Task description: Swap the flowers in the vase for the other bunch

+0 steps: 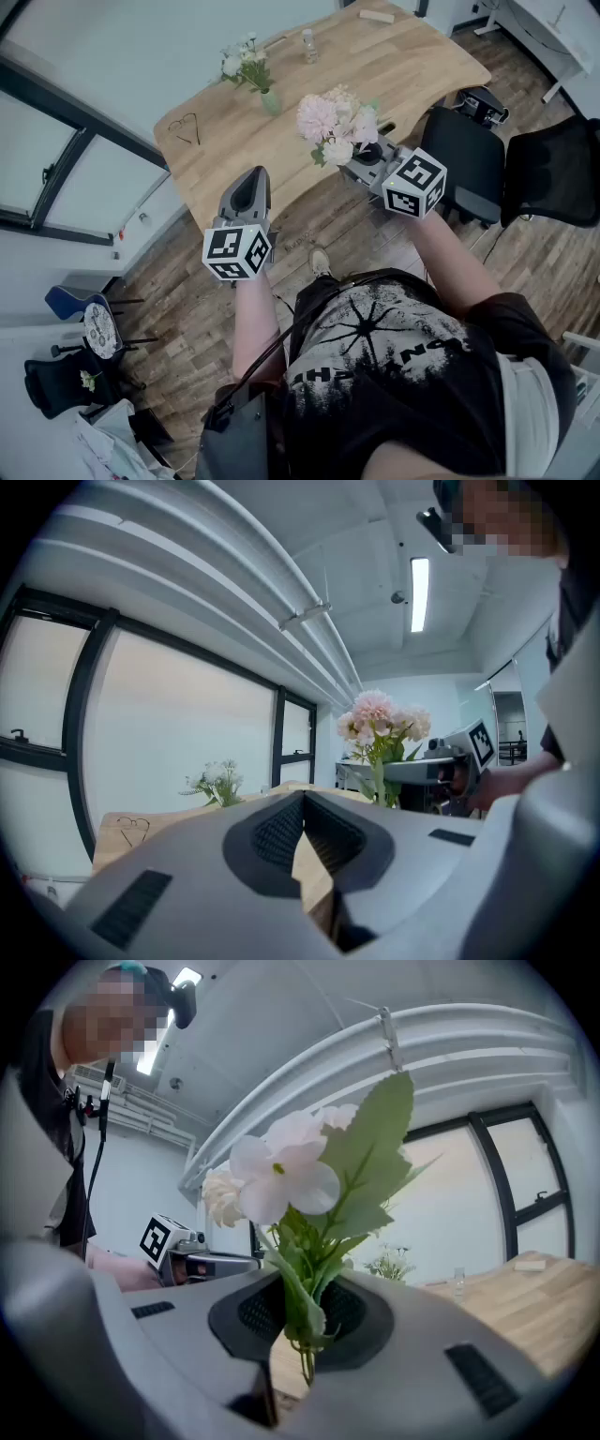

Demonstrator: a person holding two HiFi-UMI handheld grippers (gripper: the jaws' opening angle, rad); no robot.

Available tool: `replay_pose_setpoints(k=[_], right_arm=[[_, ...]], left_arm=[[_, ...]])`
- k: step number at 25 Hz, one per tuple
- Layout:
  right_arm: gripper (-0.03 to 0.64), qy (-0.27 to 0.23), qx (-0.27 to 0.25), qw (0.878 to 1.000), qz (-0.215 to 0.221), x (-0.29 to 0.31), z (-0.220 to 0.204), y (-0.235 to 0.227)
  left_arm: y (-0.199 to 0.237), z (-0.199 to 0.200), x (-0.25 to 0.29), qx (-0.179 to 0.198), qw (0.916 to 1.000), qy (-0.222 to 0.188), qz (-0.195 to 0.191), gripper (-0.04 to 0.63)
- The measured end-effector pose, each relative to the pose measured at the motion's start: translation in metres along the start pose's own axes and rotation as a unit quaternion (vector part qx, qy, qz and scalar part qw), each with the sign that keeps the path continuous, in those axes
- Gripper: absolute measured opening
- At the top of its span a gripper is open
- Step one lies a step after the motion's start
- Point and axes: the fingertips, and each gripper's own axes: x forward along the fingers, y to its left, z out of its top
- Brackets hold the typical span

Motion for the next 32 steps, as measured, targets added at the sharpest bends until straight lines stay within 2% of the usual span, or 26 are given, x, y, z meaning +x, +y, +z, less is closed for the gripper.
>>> replay_pose_setpoints(k=[7,22,32], right_arm=[[0.057,0.003,-0.005,1.000,0.006,-0.005,-0.001,0.005],[0.058,0.021,0.005,1.000,0.014,0.000,-0.014,0.014],[0.058,0.027,0.004,1.000,0.003,0.030,-0.017,-0.009]], left_arm=[[-0.007,-0.004,-0.001,0.016,0.9998,0.008,0.006,0.014],[-0.001,-0.022,-0.007,-0.007,0.9998,0.019,0.009,0.015],[0.034,-0.029,0.018,-0.026,0.9994,0.022,0.004,0.014]])
